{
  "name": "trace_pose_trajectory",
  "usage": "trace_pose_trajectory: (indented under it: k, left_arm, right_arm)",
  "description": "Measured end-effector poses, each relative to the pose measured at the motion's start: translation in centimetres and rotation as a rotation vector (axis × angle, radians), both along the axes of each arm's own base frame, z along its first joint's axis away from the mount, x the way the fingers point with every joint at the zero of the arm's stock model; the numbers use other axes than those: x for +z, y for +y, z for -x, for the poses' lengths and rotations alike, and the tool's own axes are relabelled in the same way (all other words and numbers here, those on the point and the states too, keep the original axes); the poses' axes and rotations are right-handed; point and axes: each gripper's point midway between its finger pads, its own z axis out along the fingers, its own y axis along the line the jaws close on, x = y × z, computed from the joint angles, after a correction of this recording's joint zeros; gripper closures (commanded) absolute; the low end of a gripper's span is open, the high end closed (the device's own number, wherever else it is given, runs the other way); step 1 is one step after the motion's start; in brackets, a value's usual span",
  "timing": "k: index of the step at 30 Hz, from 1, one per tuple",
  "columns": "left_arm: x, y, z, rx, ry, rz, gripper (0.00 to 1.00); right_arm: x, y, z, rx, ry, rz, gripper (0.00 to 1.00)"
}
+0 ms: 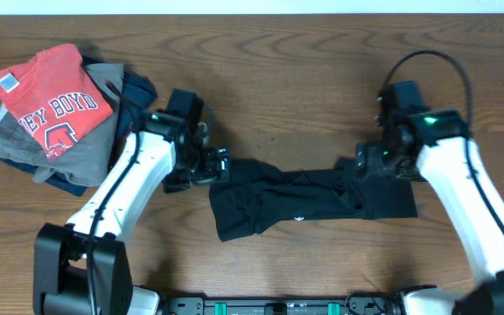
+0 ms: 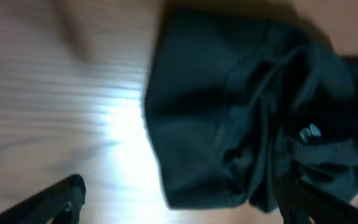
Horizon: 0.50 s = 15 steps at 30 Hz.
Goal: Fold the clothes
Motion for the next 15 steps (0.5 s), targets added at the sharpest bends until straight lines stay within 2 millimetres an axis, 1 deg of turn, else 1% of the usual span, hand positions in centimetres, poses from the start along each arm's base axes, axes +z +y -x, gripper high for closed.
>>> trace_pose_trajectory:
  k: [3, 8, 11, 15]
  left_arm:
    - [-1.4, -1.5, 0.3, -0.010, -0.007, 0.097, 0.02]
    - [-2.7, -3.3, 1.0, -0.029, -0.013, 0.229, 0.02]
    - [-2.8, -4.2, 1.1, -0.047, -0.025, 0.291, 0.02]
    - [-2.3, -5.3, 1.0, -0.076, -0.043, 0.364, 0.02]
  right_arm:
    - [0.9, -0.8, 0.2, -0.034, -0.027, -0.002, 0.09]
    - [1.0, -1.4, 0.4, -0.055, -0.021, 0.000, 0.09]
    - [1.0, -1.4, 0.4, -0.056, -0.021, 0.000, 0.09]
    - [1.0, -1.4, 0.5, -0.060, -0.016, 0.001, 0.08]
